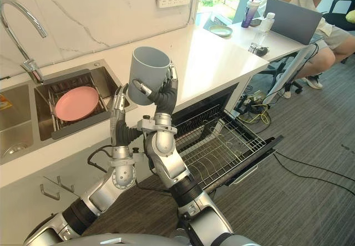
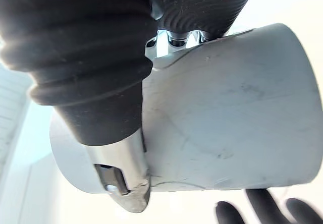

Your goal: Walk over to the sink, pick up the cup, carry it to the dishwasher, place the cup inside the dishwasher, then close the dishwasher door

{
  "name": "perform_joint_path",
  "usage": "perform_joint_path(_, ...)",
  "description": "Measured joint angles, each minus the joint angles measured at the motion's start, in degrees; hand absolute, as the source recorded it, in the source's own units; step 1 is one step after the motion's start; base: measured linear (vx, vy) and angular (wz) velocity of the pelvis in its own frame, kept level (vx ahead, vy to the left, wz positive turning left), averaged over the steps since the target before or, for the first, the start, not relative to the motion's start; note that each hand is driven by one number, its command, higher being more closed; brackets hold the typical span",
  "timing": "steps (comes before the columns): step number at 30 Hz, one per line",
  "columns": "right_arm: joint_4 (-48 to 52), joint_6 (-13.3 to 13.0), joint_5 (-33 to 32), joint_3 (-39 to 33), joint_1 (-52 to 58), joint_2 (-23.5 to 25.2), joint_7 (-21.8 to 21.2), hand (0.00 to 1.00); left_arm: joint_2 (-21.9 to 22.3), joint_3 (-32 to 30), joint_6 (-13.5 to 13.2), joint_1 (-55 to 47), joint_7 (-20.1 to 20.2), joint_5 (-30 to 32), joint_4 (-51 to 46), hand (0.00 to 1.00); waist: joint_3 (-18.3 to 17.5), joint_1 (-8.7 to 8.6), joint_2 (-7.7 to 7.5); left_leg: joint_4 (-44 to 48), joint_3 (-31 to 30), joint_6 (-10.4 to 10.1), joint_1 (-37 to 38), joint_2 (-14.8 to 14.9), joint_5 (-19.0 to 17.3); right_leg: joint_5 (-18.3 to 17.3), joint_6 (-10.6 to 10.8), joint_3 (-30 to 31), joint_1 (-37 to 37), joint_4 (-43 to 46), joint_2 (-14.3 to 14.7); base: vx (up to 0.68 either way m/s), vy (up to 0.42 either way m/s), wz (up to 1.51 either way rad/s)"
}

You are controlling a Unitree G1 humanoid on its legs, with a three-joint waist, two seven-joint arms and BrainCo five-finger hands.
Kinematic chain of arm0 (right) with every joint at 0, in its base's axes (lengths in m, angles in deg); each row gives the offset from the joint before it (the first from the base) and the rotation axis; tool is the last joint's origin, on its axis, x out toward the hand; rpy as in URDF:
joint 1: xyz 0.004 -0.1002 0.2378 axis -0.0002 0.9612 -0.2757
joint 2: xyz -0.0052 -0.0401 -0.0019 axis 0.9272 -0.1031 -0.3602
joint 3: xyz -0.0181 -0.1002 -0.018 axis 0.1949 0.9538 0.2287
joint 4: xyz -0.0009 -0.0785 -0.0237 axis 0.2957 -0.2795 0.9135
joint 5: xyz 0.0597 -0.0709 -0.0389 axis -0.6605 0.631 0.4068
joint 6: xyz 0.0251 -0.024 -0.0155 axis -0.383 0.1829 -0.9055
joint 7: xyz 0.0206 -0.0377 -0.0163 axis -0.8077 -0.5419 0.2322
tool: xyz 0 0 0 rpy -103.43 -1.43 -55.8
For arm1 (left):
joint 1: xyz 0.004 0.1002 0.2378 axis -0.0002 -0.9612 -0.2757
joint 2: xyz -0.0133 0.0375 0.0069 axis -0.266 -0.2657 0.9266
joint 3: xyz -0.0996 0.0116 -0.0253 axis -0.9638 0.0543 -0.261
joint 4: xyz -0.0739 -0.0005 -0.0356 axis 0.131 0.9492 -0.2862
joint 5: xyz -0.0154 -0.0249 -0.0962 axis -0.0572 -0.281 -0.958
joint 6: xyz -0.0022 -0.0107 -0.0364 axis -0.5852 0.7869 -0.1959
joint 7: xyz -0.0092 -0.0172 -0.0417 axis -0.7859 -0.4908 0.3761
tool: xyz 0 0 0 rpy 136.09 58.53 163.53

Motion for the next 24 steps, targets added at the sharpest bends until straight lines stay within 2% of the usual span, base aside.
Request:
perform_joint_path(4,3.05,0.05,4.6,-3.59,-1.36,-0.12,4.56,1.0,0.96,0.16,-0.42,0.0,1.87,1.29,-1.83,0.0,0.01,-0.26,0.02,-0.03,0.19,0.1,0.0,0.01,-0.08,-0.01,-0.03,0.1,-0.3,0.0,0.02,0.0,0.0,0.0)
perform_joint_path(7,6.11,0.09,8.74,-8.84,-0.36,-1.62,8.2,1.0,0.96,-5.16,-3.85,0.19,3.39,1.95,-4.35,0.0,-0.02,-0.75,0.08,0.0,0.45,0.16,0.09,0.03,-0.16,0.11,-0.17,0.36,-0.36,0.01,0.05,0.01,0.004,-0.04)
perform_joint_path(11,8.9,-0.28,9.9,-13.83,3.81,-5.62,11.82,1.0,0.7,-6.99,-6.11,0.26,2.64,1.66,-4.15,0.0,-0.07,-0.79,0.18,-0.01,1.44,0.2,0.43,0.06,-0.37,0.27,-0.15,1.3,-0.48,0.01,0.14,0.01,0.003,-0.13)
perform_joint_path(12,8.9,-0.29,9.92,-15.04,5.12,-6.7,12.7,1.0,0.8,-6.85,-7.42,0.28,2.29,1.66,-2.97,0.0,-0.06,-0.97,0.21,0.0,1.97,0.2,0.86,0.11,-0.59,0.32,-0.13,1.93,-0.51,0.01,0.25,0.02,0.018,-0.23)
perform_joint_path(15,9.04,-0.64,9.98,-19.99,7.83,-8.11,13.58,1.0,1.21,-5.65,-9.21,0.79,1.9,1.58,5.83,0.0,-0.15,-1.95,0.37,0.09,3.18,0.15,1.39,0.21,-1.1,0.08,0.19,3.26,-0.84,0.01,0.44,0.01,0.018,-0.23)
perform_joint_path(18,13.25,-1.41,9.91,-25.3,11.14,-10.1,13.28,1.0,1.61,-5.15,-11.64,0.52,3.41,-0.39,10.02,0.0,-0.14,-2.78,0.38,0.12,3.59,0.06,1.06,0.42,-1.23,0.09,0.15,3.59,-1.43,0.01,0.67,0.0,0.003,-0.09)
perform_joint_path(19,14.58,-1.8,9.92,-27.7,12.21,-11.17,12.9,1.0,1.64,-4.54,-13.29,0.24,5.86,-2.68,10.14,0.0,-0.14,-3.08,0.39,0.11,3.64,0.03,1.05,0.56,-1.26,0.04,0.14,3.63,-1.47,0.01,0.8,0.0,0.0,0.0)
perform_joint_path(21,15.17,-2.26,9.94,-30.47,13.44,-12.46,11.01,1.0,1.77,-2.73,-14.7,-0.44,10.83,-6.74,10.21,0.0,-0.15,-3.61,0.42,0.11,3.67,-0.01,1.05,0.65,-1.33,-0.04,0.23,3.64,-1.47,0.02,0.86,0.0,0.0,0.0)
perform_joint_path(23,15.08,-2.74,9.85,-33.0,15.85,-13.36,7.8,1.0,1.99,0.74,-14.96,-2.62,19.44,-13.07,11.49,0.0,-0.18,-3.88,0.46,0.23,4.36,0.05,1.08,0.73,-1.67,-0.08,0.31,4.26,-1.81,0.02,0.93,0.02,0.02,-0.11)
perform_joint_path(24,15.03,-2.75,9.83,-33.16,16.12,-13.34,7.41,1.0,1.98,1.09,-14.93,-2.86,20.49,-13.91,11.89,0.0,-0.18,-3.88,0.47,0.26,4.5,0.06,1.08,0.74,-1.73,-0.08,0.31,4.39,-1.9,0.02,0.94,0.01,0.02,-0.18)
